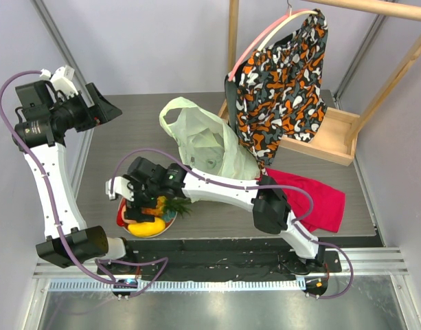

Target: Take the fake fruits out of the plastic bag

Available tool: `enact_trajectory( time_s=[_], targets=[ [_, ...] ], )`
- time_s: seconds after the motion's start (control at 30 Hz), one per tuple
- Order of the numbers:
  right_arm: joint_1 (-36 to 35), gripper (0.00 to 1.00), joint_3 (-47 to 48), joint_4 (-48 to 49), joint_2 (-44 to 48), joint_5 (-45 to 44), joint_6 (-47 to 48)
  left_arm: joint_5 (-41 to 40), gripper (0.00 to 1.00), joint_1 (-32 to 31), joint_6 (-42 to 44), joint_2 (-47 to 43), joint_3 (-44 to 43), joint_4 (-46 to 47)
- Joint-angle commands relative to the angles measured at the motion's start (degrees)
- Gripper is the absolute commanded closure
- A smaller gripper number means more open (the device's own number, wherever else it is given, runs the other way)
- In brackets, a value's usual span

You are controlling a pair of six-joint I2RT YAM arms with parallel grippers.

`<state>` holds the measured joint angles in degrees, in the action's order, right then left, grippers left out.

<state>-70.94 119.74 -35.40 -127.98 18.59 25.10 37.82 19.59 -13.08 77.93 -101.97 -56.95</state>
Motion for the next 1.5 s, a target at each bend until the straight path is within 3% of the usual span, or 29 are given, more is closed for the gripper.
enact_trajectory(
  time_s=[0.0, 0.9, 1.07, 1.13, 1.2, 1.33, 1.43, 1.47],
  targets=[
    [-0.4, 0.0, 0.8, 1.6, 1.5, -1.4, 0.1, 2.0, 0.09, 0.4, 0.1, 0.0, -1.2, 2.2],
    [1.1, 0.0, 0.8, -7.2, 10.1, 3.2, 3.7, 3.0, 0.09, 0.4, 0.1, 0.7, -4.1, 2.0],
    [7.5, 0.0, -3.8, -10.5, 19.3, 2.6, 2.9, 3.1, 0.09, 0.4, 0.0, 1.4, -5.7, 2.2],
    [10.1, 0.0, -6.3, -12.2, 22.2, 6.2, 3.9, 3.3, 0.09, 0.4, -0.2, 1.9, -5.9, 2.4],
    [13.0, 0.0, -5.5, -18.2, 25.1, 7.2, 6.0, 3.6, 0.09, 0.4, 0.0, 2.7, -6.7, 2.5],
    [15.0, 0.14, -5.3, -29.0, 29.8, 5.6, 15.0, 3.4, 0.09, 0.4, 0.6, 4.2, -8.8, 2.0],
    [15.1, 0.39, -10.2, -36.1, 34.8, 2.3, 20.1, 3.7, 0.11, 0.4, 0.9, 4.7, -9.6, 1.9],
    [15.0, 0.69, -14.8, -38.4, 35.8, -0.5, 21.9, 3.6, 0.11, 0.4, 1.2, 4.7, -9.4, 1.9]
  ],
)
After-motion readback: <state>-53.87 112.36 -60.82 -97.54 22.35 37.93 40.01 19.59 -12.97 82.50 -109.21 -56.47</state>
